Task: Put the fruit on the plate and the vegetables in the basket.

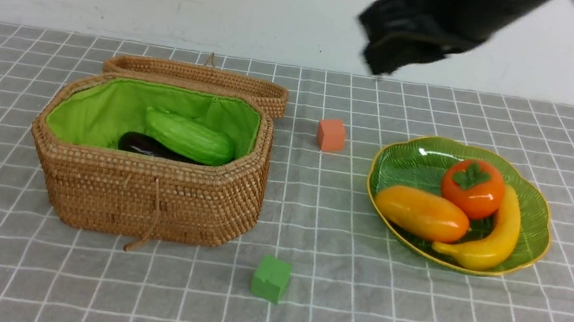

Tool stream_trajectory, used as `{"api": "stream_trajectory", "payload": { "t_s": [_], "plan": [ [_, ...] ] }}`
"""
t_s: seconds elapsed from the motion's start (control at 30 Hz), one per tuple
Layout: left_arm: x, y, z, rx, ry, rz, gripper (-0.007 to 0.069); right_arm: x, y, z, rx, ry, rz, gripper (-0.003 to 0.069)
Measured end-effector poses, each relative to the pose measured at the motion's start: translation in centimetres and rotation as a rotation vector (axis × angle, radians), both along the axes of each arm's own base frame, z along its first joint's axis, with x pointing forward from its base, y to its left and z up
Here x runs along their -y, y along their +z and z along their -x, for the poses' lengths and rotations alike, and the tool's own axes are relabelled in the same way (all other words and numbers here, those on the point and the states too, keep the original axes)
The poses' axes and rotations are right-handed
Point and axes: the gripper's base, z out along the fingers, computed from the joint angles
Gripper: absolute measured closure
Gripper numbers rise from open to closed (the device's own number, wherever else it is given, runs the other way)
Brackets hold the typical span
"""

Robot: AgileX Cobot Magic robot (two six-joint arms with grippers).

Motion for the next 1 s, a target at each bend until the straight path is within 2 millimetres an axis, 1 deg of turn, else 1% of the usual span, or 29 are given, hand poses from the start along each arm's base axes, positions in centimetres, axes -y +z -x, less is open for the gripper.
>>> {"api": "stream_trajectory", "payload": {
  "t_s": [0.03,0.07,0.1,0.17,0.2,0.27,0.3,0.33,0.37,0.4,0.5,0.6,0.63,0.67,0.7,0.87,1.0],
  "plan": [
    [0.0,-0.8,0.3,0.007,-0.023,0.015,0.0621,1.2,0.3,1.5,0.002,-0.033,0.010,0.0660],
    [-0.1,-1.7,0.7,0.014,-0.041,0.023,0.0621,2.1,0.4,2.6,0.002,-0.053,0.016,0.0670],
    [-0.1,-2.8,0.9,0.022,-0.057,0.029,0.0621,3.5,0.2,4.4,-0.003,-0.084,0.025,0.0676],
    [-0.1,-4.6,1.3,0.033,-0.084,0.047,0.0621,5.2,-0.3,6.9,-0.022,-0.128,0.027,0.0676],
    [-0.1,-5.7,1.5,0.043,-0.098,0.058,0.0620,6.6,-1.2,9.0,-0.048,-0.168,0.020,0.0676],
    [0.0,-7.1,1.6,0.060,-0.115,0.068,0.0620,8.1,-2.4,11.2,-0.083,-0.212,0.013,0.0676],
    [0.0,-7.2,1.6,0.062,-0.116,0.068,0.0620,8.4,-2.7,11.8,-0.092,-0.223,0.009,0.0676],
    [0.0,-7.8,1.6,0.066,-0.121,0.069,0.0619,9.0,-3.4,12.8,-0.107,-0.242,0.003,0.0676],
    [0.1,-8.3,1.6,0.071,-0.126,0.070,0.0617,9.8,-4.3,13.9,-0.122,-0.265,-0.009,0.0676],
    [0.2,-8.9,1.6,0.068,-0.130,0.067,0.0617,10.8,-5.5,15.6,-0.134,-0.297,-0.034,0.0676],
    [0.3,-9.5,1.5,0.057,-0.133,0.058,0.0613,12.1,-7.2,17.8,-0.121,-0.335,-0.091,0.0673],
    [0.3,-10.0,1.4,0.039,-0.129,0.045,0.0609,13.6,-8.8,20.0,-0.072,-0.344,-0.137,0.0673],
    [0.3,-10.1,1.4,0.036,-0.128,0.043,0.0609,13.7,-8.8,20.2,-0.068,-0.345,-0.140,0.0673],
    [0.3,-10.2,1.4,0.024,-0.124,0.034,0.0607,14.4,-9.5,21.2,-0.047,-0.349,-0.150,0.0673],
    [0.2,-10.3,1.4,0.014,-0.120,0.027,0.0606,14.8,-10.0,21.9,-0.034,-0.348,-0.156,0.0673],
    [0.1,-10.7,1.4,-0.015,-0.110,0.006,0.0602,16.3,-11.0,24.2,-0.002,-0.347,-0.181,0.0668],
    [0.1,-10.7,1.3,-0.022,-0.107,0.001,0.0599,16.8,-11.1,25.1,0.010,-0.345,-0.191,0.0666]
  ]
}}
